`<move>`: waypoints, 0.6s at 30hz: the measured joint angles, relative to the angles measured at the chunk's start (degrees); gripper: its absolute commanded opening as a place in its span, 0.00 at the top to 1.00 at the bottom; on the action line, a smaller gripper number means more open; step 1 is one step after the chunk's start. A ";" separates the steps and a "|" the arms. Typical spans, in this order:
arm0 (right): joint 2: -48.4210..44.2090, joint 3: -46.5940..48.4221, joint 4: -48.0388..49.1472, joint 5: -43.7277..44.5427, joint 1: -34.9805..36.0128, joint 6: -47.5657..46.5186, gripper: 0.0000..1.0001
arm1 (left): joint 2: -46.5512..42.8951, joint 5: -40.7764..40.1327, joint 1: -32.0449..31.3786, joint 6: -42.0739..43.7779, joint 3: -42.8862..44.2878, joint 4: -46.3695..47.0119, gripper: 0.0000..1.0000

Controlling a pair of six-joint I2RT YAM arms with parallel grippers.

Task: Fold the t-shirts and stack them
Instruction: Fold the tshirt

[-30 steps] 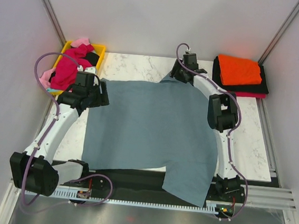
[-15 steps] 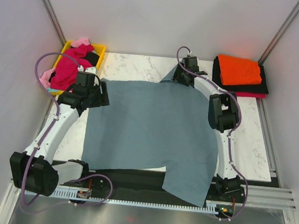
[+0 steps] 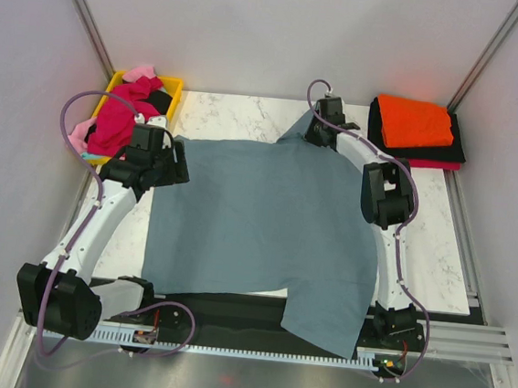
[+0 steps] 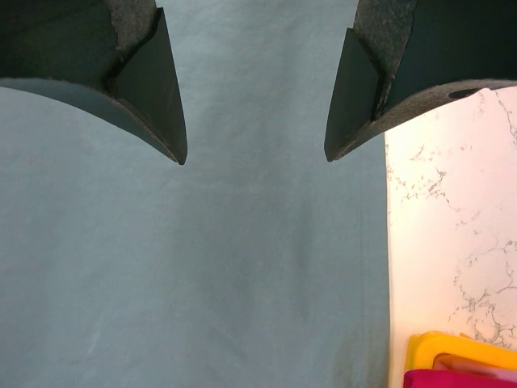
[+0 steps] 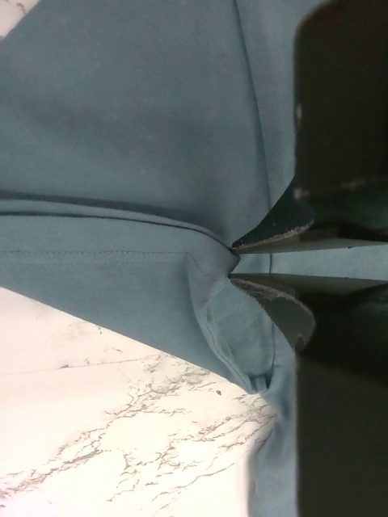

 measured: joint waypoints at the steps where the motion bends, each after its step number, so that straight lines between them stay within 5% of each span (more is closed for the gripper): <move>1: 0.02 0.13 0.00 -0.09 0.00 0.07 0.89 | 0.00 0.02 0.00 0.00 0.00 0.00 0.24; 4: 0.17 0.87 -0.09 -0.20 0.00 -0.02 1.00 | 0.00 0.09 0.00 0.00 0.00 0.00 0.24; 18: 11.85 20.41 2.47 -4.00 0.11 1.16 1.00 | 0.00 0.39 0.00 0.00 0.00 0.02 0.24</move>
